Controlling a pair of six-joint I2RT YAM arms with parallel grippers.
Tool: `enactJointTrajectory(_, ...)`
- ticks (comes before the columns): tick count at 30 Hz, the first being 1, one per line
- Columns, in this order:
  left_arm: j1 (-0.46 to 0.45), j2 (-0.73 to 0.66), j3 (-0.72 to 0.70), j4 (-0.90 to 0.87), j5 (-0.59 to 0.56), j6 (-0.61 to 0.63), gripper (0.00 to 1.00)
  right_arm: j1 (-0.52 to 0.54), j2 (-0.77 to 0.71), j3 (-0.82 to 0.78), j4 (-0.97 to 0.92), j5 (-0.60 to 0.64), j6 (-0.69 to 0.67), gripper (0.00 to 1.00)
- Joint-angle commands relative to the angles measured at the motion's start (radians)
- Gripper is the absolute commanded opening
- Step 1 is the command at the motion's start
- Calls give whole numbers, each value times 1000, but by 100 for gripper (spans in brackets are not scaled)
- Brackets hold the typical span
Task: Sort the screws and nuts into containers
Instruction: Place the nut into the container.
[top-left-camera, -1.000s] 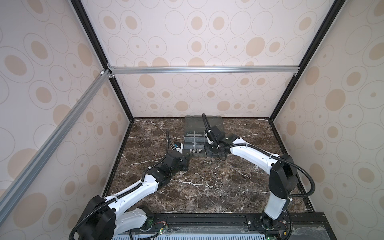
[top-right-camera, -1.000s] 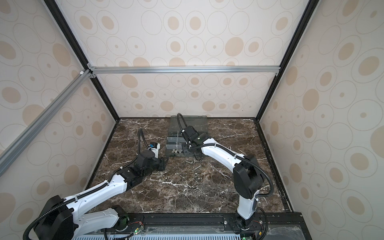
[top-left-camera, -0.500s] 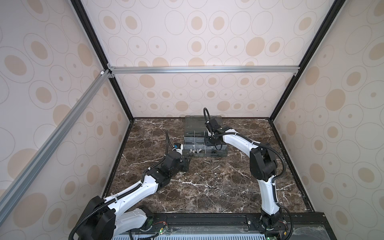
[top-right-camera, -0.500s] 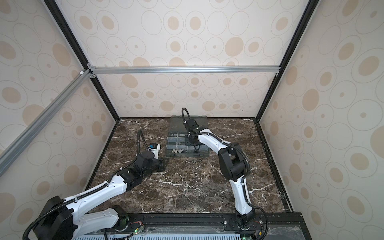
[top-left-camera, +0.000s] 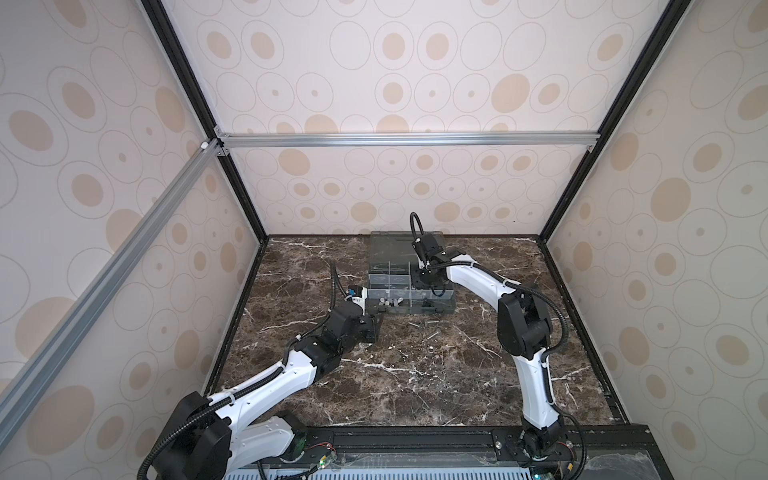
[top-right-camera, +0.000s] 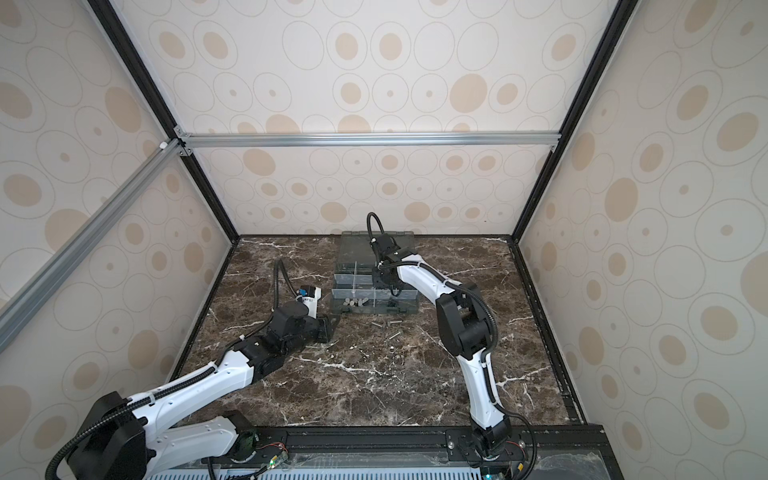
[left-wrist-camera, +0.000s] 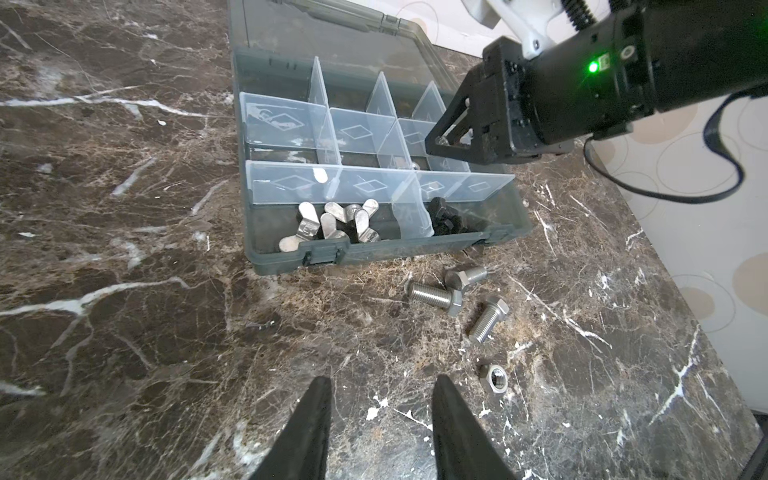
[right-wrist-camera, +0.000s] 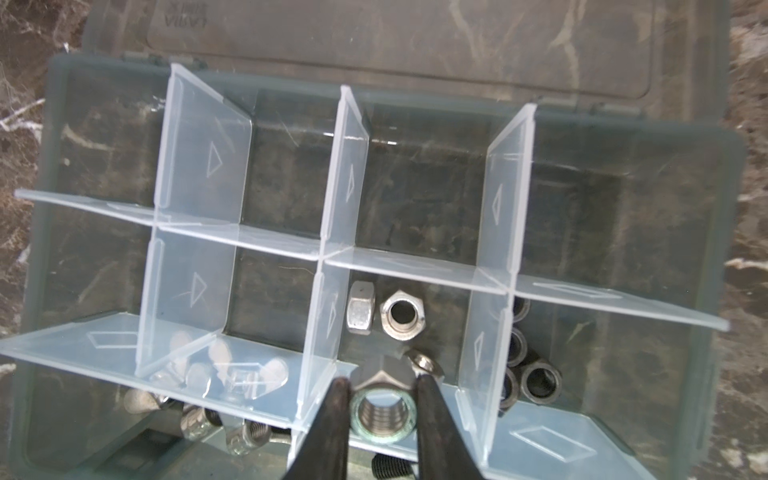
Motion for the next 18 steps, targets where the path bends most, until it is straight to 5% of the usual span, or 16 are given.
enactJointTrajectory(1,9,2,7,23,8,-8,41,-8,15,30,-45,28,-1,28)
enactJointTrajectory(10,9,47,35,39,44,6,41,-15,-4,38,-61,58,-2,30)
enactJointTrajectory(14,9,57,40,63,47,5,40,-16,-1,62,-91,83,-6,47)
enactJointTrajectory(18,9,85,62,84,60,21,40,-15,-21,68,-102,89,-9,50)
